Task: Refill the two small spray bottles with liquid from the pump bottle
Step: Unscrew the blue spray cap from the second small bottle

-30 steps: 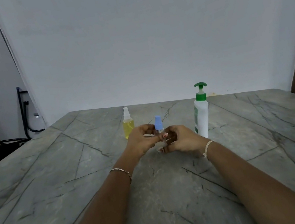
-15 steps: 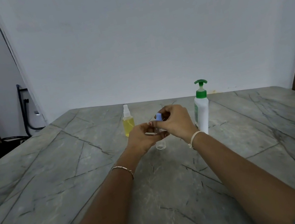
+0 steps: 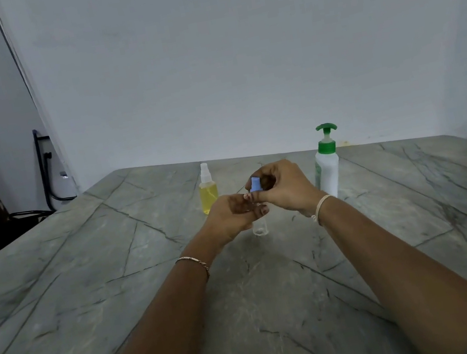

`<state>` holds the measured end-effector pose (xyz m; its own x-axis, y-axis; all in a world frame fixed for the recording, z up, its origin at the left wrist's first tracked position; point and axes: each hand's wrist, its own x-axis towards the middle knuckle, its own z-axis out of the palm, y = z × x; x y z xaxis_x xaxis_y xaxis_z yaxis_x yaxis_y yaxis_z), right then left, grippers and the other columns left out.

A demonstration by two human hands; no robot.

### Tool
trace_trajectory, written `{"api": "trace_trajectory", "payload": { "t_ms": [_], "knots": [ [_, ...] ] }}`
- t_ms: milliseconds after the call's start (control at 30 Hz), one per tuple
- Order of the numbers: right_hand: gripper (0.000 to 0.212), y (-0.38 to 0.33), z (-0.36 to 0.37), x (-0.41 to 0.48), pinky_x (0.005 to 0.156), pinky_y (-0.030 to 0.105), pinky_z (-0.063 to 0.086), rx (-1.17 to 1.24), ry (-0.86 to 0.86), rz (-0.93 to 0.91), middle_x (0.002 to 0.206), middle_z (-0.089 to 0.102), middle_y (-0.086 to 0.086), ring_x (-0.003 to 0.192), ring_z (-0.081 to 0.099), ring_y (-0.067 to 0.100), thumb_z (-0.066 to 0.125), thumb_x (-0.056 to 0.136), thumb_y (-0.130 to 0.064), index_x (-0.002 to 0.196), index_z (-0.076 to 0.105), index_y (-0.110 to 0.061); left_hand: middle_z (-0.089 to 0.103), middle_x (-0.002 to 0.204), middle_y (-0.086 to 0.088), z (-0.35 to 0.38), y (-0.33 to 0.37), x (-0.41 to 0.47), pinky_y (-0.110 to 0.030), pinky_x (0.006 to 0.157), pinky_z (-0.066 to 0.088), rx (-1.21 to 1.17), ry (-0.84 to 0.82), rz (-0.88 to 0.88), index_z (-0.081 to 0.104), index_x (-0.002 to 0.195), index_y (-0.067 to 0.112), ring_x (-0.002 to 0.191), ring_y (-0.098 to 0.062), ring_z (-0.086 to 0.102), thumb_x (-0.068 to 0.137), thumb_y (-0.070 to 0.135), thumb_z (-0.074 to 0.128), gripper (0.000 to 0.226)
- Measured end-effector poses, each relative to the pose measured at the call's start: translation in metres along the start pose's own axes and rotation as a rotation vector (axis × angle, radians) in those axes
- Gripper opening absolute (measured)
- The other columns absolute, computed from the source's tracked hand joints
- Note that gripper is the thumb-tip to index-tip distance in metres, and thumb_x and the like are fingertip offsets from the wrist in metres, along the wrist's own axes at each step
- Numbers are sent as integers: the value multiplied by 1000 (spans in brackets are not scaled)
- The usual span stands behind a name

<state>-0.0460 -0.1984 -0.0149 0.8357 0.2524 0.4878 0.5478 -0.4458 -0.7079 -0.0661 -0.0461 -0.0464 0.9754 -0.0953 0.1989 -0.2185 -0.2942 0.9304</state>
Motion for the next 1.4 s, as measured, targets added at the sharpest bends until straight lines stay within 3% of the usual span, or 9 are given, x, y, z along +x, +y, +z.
{"api": "trace_trajectory", "payload": {
  "t_ms": [200, 400, 500, 567, 733, 867, 1067, 1233, 1400],
  "knots": [
    [30, 8, -14, -4, 75, 16, 54, 299, -165, 30, 98, 72, 9, 82, 71, 2, 75, 79, 5, 108, 68, -1, 71, 99, -13, -1, 4, -2, -17, 66, 54, -75, -74, -29, 67, 112, 5, 84, -9, 66, 82, 6, 73, 31],
    [27, 23, -15, -11, 72, 17, 56, 505, -25, 130, 92, 73, 5, 79, 70, 7, 78, 75, 5, 96, 69, -10, 71, 89, -1, -1, 4, 0, -16, 61, 54, -87, -75, -57, 69, 106, 11, 72, 0, 67, 80, 10, 76, 27],
    [20, 24, -15, -11, 76, 21, 57, 569, -70, 181, 92, 75, 5, 85, 70, 14, 76, 80, -2, 96, 71, -13, 72, 91, 0, 1, 5, 0, -24, 71, 58, -70, -66, -62, 70, 102, 17, 80, -6, 67, 78, 16, 79, 26],
    [23, 18, -9, -11, 77, 21, 56, 536, -105, 164, 93, 75, 3, 86, 72, 12, 77, 80, -5, 100, 71, -13, 73, 91, -1, 2, 5, -1, -30, 77, 58, -53, -51, -59, 71, 101, 16, 84, -10, 67, 77, 17, 80, 26],
    [30, 5, 7, -9, 66, 12, 52, 381, -18, 71, 89, 72, 6, 72, 68, -1, 80, 77, -2, 105, 70, 0, 73, 100, -6, 3, 6, -5, -24, 67, 58, -51, -41, -45, 69, 109, 12, 86, -11, 68, 78, 13, 79, 32],
    [30, 11, -5, -11, 64, 11, 50, 320, 10, 99, 89, 69, 5, 71, 60, 6, 85, 72, -8, 99, 71, -6, 73, 100, -8, 5, 6, -3, -37, 80, 58, -41, -33, -58, 69, 109, 8, 91, -17, 69, 75, 12, 81, 36],
    [20, 18, -21, -16, 67, 15, 53, 417, -70, 175, 87, 72, 6, 74, 67, 7, 80, 77, -5, 93, 70, -11, 74, 96, -8, 7, 3, -2, -44, 87, 57, -49, -22, -57, 69, 111, 7, 97, -25, 70, 73, 11, 83, 41],
    [30, 7, -6, -14, 64, 8, 48, 308, -23, 74, 87, 71, 2, 67, 65, -8, 79, 78, 0, 105, 68, -1, 74, 99, -8, 7, -1, 1, -47, 87, 57, -4, -8, -26, 71, 105, 11, 98, -24, 70, 71, 14, 84, 37],
    [22, -2, -7, -10, 70, 8, 48, 261, 22, -34, 94, 72, 5, 75, 66, -9, 74, 84, -3, 106, 69, 0, 73, 102, -8, 9, -4, 6, -45, 92, 55, 35, 25, -28, 69, 109, 7, 99, -23, 69, 69, 17, 86, 44]
  ]
}}
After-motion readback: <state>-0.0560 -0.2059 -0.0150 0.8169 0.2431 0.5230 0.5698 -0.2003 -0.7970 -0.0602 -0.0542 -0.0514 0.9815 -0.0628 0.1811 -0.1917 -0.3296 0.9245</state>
